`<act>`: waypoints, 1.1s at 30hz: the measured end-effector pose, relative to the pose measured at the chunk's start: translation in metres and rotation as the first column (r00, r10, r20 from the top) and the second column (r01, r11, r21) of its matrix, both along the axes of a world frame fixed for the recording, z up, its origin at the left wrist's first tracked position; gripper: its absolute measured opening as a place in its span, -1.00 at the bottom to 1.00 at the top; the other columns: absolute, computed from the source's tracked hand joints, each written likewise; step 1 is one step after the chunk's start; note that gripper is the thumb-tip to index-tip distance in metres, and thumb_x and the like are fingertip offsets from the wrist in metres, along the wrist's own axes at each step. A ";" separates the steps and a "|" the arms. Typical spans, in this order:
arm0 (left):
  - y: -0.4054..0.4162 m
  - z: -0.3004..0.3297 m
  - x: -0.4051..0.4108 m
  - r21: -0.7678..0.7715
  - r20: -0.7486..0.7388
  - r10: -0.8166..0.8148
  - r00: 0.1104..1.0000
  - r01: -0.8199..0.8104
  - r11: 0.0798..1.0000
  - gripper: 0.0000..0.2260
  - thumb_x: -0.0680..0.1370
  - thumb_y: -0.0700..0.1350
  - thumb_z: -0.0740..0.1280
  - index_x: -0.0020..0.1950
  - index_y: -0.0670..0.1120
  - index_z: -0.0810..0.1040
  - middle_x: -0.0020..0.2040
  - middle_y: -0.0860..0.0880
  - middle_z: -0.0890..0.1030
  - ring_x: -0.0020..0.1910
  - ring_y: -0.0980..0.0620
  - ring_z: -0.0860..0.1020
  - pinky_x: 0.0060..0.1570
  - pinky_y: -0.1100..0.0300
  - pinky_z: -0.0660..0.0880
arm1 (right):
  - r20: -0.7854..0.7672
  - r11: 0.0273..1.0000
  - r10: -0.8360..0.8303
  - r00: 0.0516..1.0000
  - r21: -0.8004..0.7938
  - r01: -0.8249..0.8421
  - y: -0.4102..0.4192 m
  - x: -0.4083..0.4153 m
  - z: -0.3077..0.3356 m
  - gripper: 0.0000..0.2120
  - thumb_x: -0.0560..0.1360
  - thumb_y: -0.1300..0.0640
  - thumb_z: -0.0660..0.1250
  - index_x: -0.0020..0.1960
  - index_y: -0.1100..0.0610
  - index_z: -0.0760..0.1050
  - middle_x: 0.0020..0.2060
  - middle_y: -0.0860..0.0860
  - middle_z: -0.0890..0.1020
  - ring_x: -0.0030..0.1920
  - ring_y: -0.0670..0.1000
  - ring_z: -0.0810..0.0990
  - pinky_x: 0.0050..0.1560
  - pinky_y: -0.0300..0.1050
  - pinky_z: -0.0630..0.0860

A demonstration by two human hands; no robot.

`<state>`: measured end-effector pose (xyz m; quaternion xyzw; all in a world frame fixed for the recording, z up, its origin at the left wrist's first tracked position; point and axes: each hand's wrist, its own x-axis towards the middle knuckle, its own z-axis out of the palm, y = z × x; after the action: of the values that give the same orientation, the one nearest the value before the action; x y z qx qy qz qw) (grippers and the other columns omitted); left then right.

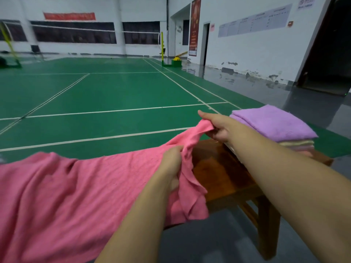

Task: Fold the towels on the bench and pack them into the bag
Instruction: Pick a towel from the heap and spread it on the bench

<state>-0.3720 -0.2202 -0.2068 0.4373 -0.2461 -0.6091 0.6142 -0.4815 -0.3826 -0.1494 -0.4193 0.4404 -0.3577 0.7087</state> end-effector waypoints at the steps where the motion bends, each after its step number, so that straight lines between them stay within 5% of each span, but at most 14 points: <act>1: 0.006 0.005 0.006 -0.008 0.047 -0.046 0.998 0.046 0.999 -0.82 0.60 -0.03 0.36 0.06 -0.12 0.66 -0.11 -0.18 0.62 -0.25 -0.10 0.57 -0.11 0.06 0.51 | 0.091 0.999 -0.013 0.996 0.035 0.010 0.001 0.002 0.000 -0.76 0.51 0.16 0.48 -0.18 0.21 0.44 -0.42 0.05 0.56 -0.38 -0.03 0.57 -0.30 -0.14 0.65; 4: 0.023 0.013 0.022 0.005 0.352 -0.080 0.933 0.083 0.996 -0.75 0.53 -0.02 0.49 0.11 -0.15 0.68 0.03 -0.20 0.71 -0.20 -0.04 0.66 -0.25 0.17 0.59 | 0.242 0.998 -0.043 0.969 0.045 0.033 0.010 0.015 -0.003 -0.80 0.51 0.22 0.48 -0.17 0.24 0.48 -0.45 0.06 0.59 -0.42 -0.05 0.59 -0.29 -0.17 0.66; 8: 0.038 0.007 0.050 0.142 0.694 -0.024 0.719 -0.105 0.984 -0.71 0.46 0.05 0.55 -0.07 -0.17 0.71 -0.14 -0.13 0.73 -0.24 -0.06 0.69 -0.26 0.14 0.63 | 0.348 0.997 -0.080 0.934 0.039 0.071 0.024 0.046 -0.007 -0.77 0.47 0.18 0.52 -0.15 0.24 0.48 -0.47 0.04 0.57 -0.46 -0.04 0.57 -0.38 -0.17 0.63; 10: 0.043 0.006 0.065 0.178 0.571 -0.059 0.819 -0.053 0.983 -0.58 0.48 0.12 0.52 0.08 -0.21 0.69 -0.04 -0.18 0.73 -0.02 -0.17 0.71 0.03 -0.10 0.66 | 0.383 0.995 -0.099 0.918 0.054 0.085 0.027 0.061 -0.012 -0.73 0.44 0.14 0.55 -0.14 0.22 0.47 -0.46 0.04 0.55 -0.49 -0.03 0.55 -0.42 -0.15 0.61; 13: 0.055 0.015 0.079 0.176 0.164 -0.122 0.979 0.093 0.980 -0.49 0.55 0.14 0.43 0.31 -0.22 0.61 0.22 -0.24 0.65 0.19 -0.20 0.61 0.26 -0.17 0.54 | 0.389 0.994 -0.108 0.915 0.047 0.097 0.034 0.077 -0.018 -0.73 0.42 0.12 0.57 -0.14 0.19 0.48 -0.41 0.05 0.52 -0.50 -0.03 0.52 -0.43 -0.16 0.59; 16: 0.062 0.017 0.091 0.103 -0.078 -0.203 0.976 0.210 0.972 -0.43 0.54 0.11 0.45 0.39 -0.25 0.54 0.30 -0.28 0.54 0.23 -0.21 0.53 0.37 -0.16 0.44 | 0.382 0.985 -0.163 0.910 0.009 0.172 0.042 0.083 -0.018 -0.82 0.43 0.19 0.56 -0.13 0.16 0.55 -0.28 0.05 0.60 -0.35 -0.02 0.59 -0.32 -0.12 0.61; 19: 0.062 0.016 0.080 -0.026 -0.223 -0.322 0.920 0.324 0.946 -0.57 0.60 0.10 0.37 0.23 -0.25 0.59 0.01 -0.21 0.60 -0.01 -0.15 0.56 0.14 -0.04 0.54 | 0.338 0.972 -0.217 0.916 -0.014 0.235 0.041 0.076 -0.019 -0.76 0.42 0.14 0.56 0.04 0.09 0.61 -0.06 0.04 0.64 -0.07 0.00 0.59 -0.16 -0.03 0.56; 21: 0.052 0.010 0.065 -0.064 -0.298 -0.329 0.896 0.325 0.944 -0.61 0.61 0.08 0.37 0.25 -0.22 0.56 -0.03 -0.18 0.59 -0.07 -0.10 0.55 0.07 0.01 0.51 | 0.357 0.956 -0.258 0.897 -0.036 0.290 0.036 0.065 -0.016 -0.63 0.44 0.16 0.54 0.23 0.10 0.58 0.02 0.03 0.63 0.01 0.01 0.57 -0.08 0.00 0.51; 23: 0.038 0.000 0.051 -0.106 -0.332 -0.318 0.888 0.300 0.948 -0.43 0.58 0.05 0.40 0.50 -0.20 0.38 0.14 -0.16 0.48 0.03 -0.08 0.51 0.20 0.02 0.45 | 0.369 0.934 -0.299 0.880 -0.074 0.349 0.026 0.051 -0.013 -0.53 0.45 0.16 0.53 0.33 0.13 0.53 0.07 0.04 0.62 0.08 0.04 0.57 0.04 0.08 0.52; 26: 0.014 -0.011 0.026 -0.133 -0.303 -0.291 0.907 0.262 0.956 -0.26 0.59 0.08 0.38 0.62 -0.23 0.15 0.24 -0.17 0.40 0.09 -0.09 0.49 0.26 0.01 0.43 | 0.361 0.903 -0.352 0.863 -0.113 0.415 0.011 0.030 -0.007 -0.59 0.44 0.05 0.54 0.23 0.13 0.56 0.01 0.04 0.64 0.06 0.05 0.58 0.18 0.14 0.52; 28: 0.003 -0.008 0.002 -0.168 -0.314 -0.325 0.892 0.284 0.944 -0.30 0.59 0.10 0.35 0.58 -0.26 0.23 0.17 -0.20 0.46 0.03 -0.11 0.54 0.17 0.00 0.48 | 0.401 0.866 -0.396 0.826 -0.136 0.481 0.000 0.016 -0.002 -0.78 0.46 -0.01 0.53 -0.04 0.09 0.58 -0.21 0.01 0.64 -0.08 0.04 0.59 0.12 0.07 0.51; 30: -0.003 -0.004 -0.023 -0.197 -0.365 -0.377 0.851 0.325 0.925 -0.40 0.55 0.10 0.41 0.48 -0.20 0.39 0.15 -0.21 0.49 0.06 -0.14 0.55 0.27 -0.05 0.42 | 0.416 0.839 -0.422 0.805 -0.158 0.521 -0.007 0.004 0.005 -0.77 0.46 -0.05 0.52 -0.12 0.11 0.59 -0.33 -0.04 0.66 -0.20 0.01 0.63 0.01 -0.02 0.52; 33: -0.006 0.001 -0.053 -0.222 -0.347 -0.441 0.828 0.384 0.896 -0.59 0.52 -0.02 0.43 0.31 -0.19 0.57 0.19 -0.24 0.59 0.20 -0.20 0.54 0.38 -0.11 0.41 | 0.397 0.823 -0.427 0.812 -0.202 0.532 -0.015 -0.014 0.008 -0.30 0.26 -0.17 0.60 0.26 0.20 0.59 -0.06 0.05 0.74 -0.05 0.06 0.72 -0.01 -0.05 0.61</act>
<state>-0.4245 -0.2264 -0.2058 0.1989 -0.2510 -0.7827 0.5337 -0.4951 -0.3973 -0.1418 -0.3298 0.3455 -0.6557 0.5848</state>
